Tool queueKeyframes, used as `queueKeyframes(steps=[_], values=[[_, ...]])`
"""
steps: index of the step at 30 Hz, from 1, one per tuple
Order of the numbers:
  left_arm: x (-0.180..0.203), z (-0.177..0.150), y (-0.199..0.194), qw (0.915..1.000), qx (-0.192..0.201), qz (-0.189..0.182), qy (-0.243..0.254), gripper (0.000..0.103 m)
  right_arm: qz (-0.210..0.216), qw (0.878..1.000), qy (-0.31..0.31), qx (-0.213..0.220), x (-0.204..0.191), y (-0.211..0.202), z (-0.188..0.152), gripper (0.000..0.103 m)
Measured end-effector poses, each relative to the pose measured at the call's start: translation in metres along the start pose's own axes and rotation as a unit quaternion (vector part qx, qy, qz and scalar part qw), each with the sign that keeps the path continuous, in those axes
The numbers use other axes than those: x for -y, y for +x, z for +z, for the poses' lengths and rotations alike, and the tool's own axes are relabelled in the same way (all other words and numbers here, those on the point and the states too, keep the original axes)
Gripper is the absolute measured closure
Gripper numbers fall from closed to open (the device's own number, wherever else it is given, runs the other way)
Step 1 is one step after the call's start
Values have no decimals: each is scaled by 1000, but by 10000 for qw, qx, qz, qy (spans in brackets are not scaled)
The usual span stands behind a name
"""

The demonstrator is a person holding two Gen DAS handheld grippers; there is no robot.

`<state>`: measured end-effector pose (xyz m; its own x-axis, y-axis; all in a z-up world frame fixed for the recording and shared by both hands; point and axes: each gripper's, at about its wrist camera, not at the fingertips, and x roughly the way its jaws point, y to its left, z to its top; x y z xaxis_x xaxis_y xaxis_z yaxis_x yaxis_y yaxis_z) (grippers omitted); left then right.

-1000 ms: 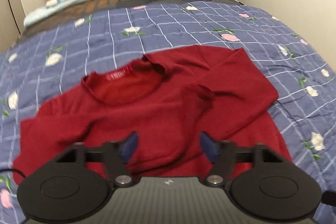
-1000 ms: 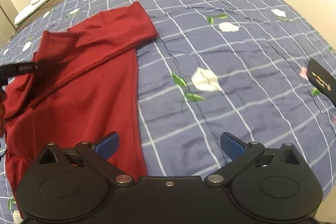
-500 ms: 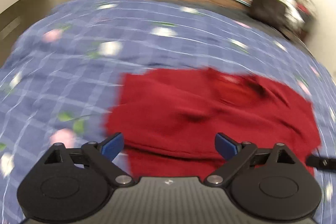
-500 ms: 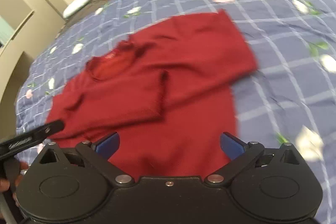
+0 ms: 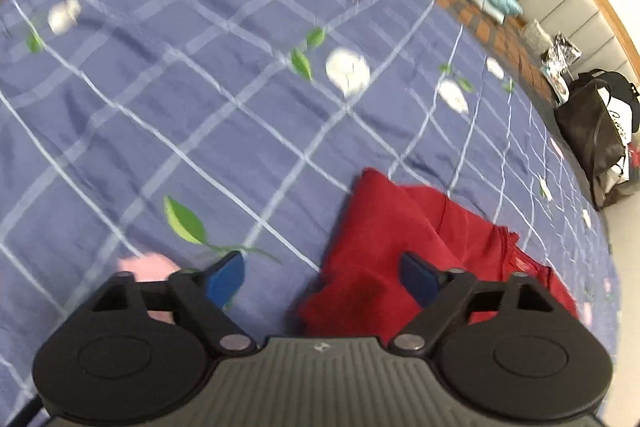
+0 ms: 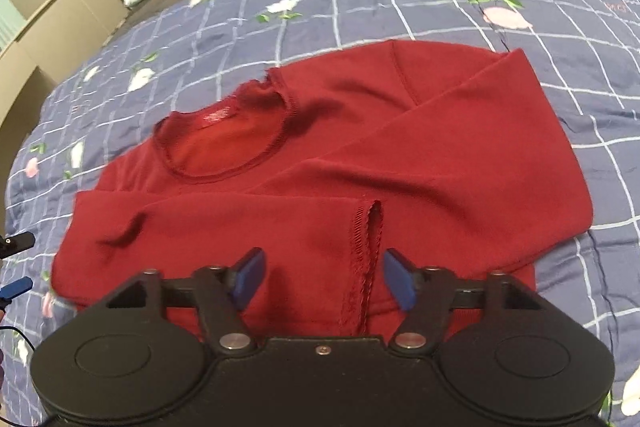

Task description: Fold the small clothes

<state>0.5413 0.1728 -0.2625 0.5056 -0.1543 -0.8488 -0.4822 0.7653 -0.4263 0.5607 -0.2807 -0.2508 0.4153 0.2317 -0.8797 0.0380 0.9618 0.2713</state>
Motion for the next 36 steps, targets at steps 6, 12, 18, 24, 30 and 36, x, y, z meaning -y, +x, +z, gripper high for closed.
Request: queueKeyframes(steps=[6, 12, 18, 24, 30, 36], values=[[10, -3, 15, 9983, -505, -6, 285, 92, -139, 9998, -134, -28, -6, 4, 7, 80], [36, -22, -29, 9941, 530, 33, 949, 96, -223, 9972, -678, 205, -19, -8, 13, 91], [43, -40, -15, 9879, 546, 469, 1372, 95, -538, 9909, -1146, 460, -30, -13, 18, 92], [29, -35, -24, 9941, 402, 250, 979, 53, -751, 9918, -1025, 133, -27, 3, 10, 83], [23, -39, -21, 9945, -72, -13, 1045, 43, -583, 9948, -768, 319, -20, -15, -5, 53], [24, -45, -23, 9927, 9, 231, 1187, 95, -644, 9965, -412, 343, -9, -45, -42, 46]])
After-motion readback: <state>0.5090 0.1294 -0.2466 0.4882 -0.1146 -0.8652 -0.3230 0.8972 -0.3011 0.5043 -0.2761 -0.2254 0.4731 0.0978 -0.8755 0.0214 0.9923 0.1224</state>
